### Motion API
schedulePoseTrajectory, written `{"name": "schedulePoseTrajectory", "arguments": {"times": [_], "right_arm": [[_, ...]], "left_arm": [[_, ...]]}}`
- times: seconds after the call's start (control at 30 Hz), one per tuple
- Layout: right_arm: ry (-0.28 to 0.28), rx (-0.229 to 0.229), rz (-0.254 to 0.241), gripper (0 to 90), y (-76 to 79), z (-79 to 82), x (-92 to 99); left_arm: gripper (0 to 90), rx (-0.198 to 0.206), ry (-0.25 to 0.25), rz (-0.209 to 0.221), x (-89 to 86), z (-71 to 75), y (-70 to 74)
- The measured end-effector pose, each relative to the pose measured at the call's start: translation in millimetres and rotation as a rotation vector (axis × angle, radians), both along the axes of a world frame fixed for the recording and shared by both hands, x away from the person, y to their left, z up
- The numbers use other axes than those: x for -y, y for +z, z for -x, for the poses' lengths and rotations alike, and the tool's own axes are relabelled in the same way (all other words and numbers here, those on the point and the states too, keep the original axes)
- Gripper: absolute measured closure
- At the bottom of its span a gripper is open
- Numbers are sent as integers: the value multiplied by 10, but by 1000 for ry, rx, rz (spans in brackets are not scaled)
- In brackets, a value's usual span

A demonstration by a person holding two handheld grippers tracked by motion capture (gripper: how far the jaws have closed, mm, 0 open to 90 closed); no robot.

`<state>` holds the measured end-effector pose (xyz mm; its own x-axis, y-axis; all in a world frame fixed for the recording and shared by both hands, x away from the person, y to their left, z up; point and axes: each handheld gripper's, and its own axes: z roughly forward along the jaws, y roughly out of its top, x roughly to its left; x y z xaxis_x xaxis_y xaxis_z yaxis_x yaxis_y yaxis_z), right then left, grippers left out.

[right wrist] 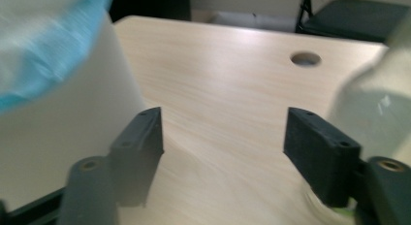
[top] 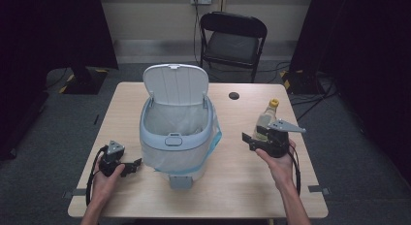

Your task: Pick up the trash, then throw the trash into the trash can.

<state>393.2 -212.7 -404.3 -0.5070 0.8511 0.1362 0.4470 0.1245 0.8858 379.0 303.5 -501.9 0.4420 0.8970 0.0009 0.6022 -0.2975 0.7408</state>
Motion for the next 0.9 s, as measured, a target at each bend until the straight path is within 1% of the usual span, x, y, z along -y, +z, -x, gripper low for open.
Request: {"name": "schedulePoseTrajectory", "arguments": {"times": [0.1,0.17,0.33,0.4,0.47,0.53,0.6,0.7,0.77,0.83,0.87,0.9], "right_arm": [[-19,-21,7,245,-98,15,57],[-28,-43,25,220,-158,21,89],[-58,-78,49,207,-303,53,225],[-71,-94,52,199,-342,56,270],[-70,-108,46,164,-390,47,317],[-70,-127,55,146,-445,17,371],[-86,-138,62,144,-480,-15,409],[-99,-145,63,145,-509,-64,442],[-97,-142,70,144,-529,-100,457],[-99,-149,75,151,-558,-146,471],[-103,-159,79,156,-578,-175,478],[-97,-168,73,149,-601,-213,489]], "left_arm": [[159,0,0,-1,0,0,0],[159,0,0,-1,0,1,0],[159,0,0,-1,0,0,0],[158,0,0,-1,0,0,0],[159,0,0,0,0,0,0],[158,0,0,0,0,0,0],[158,0,0,0,-1,0,0],[158,-1,-1,-1,-2,0,1],[158,0,0,0,0,0,0],[159,-1,0,0,0,0,0],[158,-1,-1,0,-1,-1,1],[157,-2,-1,0,-1,-2,1]]}}
